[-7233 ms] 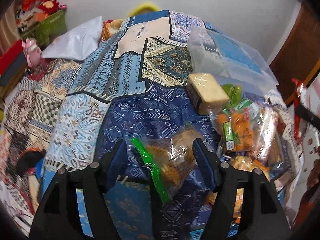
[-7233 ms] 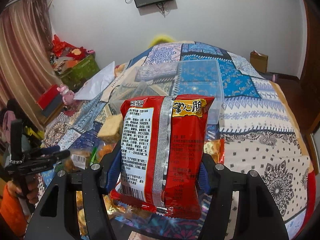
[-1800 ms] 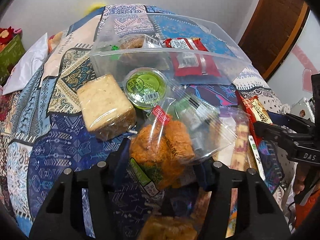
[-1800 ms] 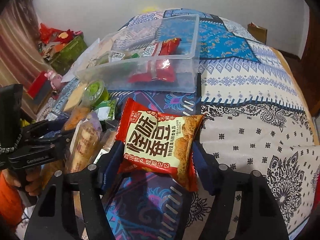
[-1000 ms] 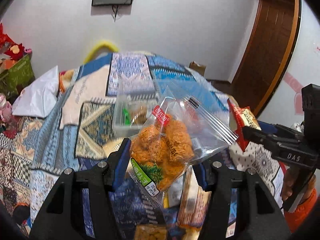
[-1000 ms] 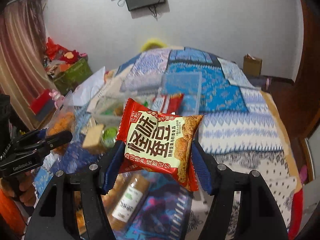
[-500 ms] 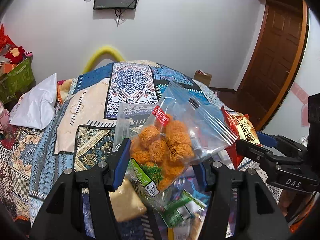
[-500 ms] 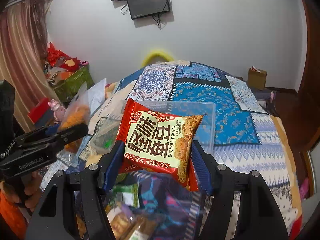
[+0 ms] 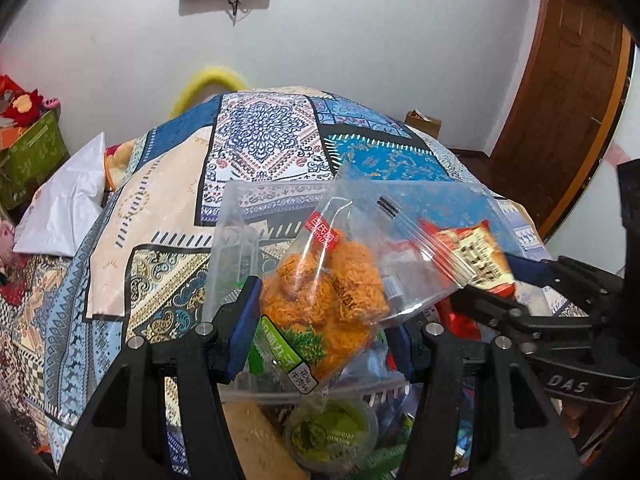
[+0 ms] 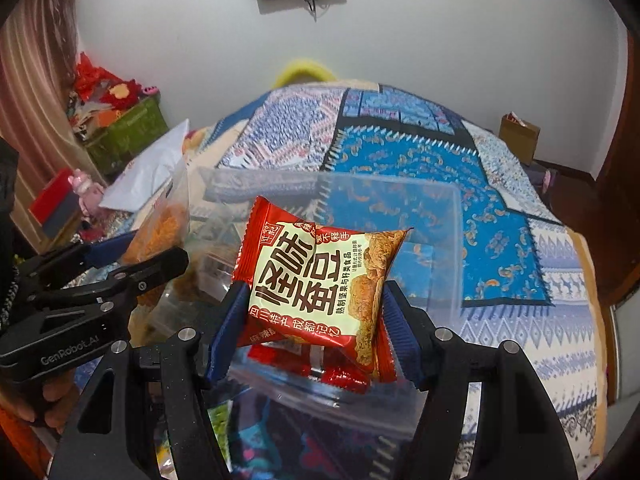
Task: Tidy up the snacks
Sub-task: 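Lower both bags into the clear box and open both grippers, then grasp the biscuit tube with the right gripper while the left grasps the peanut bag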
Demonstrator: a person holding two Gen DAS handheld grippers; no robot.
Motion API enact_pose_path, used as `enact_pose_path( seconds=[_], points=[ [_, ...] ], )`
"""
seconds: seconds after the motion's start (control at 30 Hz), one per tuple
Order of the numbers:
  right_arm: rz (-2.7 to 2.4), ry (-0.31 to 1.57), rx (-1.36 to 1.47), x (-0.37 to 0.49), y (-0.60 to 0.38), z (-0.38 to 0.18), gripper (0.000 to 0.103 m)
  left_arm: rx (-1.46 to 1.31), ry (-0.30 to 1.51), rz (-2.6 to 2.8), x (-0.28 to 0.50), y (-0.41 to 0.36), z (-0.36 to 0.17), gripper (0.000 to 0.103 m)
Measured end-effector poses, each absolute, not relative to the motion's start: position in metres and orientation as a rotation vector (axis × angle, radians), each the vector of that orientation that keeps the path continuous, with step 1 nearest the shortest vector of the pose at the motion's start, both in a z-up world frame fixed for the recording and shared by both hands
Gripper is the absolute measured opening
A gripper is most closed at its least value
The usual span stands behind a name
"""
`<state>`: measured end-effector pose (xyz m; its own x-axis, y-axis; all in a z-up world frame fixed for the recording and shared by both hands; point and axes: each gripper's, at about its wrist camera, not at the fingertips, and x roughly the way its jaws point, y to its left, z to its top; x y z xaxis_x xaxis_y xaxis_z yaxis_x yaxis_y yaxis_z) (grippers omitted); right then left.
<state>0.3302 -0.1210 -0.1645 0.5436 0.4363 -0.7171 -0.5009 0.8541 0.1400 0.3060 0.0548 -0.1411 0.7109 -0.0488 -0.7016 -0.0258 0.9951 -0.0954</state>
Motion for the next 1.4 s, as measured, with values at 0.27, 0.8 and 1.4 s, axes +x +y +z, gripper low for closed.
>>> enact_pose_path(
  seconds=[0.27, 0.8, 1.4],
  points=[
    [0.567, 0.855, -0.123, 0.329, -0.113, -0.177, 0.067, -0.117, 0.814, 0.012, 0.316, 0.055, -0.153, 0.058],
    [0.555, 0.857, -0.117, 0.312, -0.125, -0.152, 0.077, -0.134, 0.753, -0.026, 0.271, 0.058, -0.113, 0.078],
    [0.54, 0.783, -0.147, 0.216, -0.154, -0.128, 0.085, -0.137, 0.796, 0.016, 0.157, 0.074, -0.106, 0.082]
  ],
)
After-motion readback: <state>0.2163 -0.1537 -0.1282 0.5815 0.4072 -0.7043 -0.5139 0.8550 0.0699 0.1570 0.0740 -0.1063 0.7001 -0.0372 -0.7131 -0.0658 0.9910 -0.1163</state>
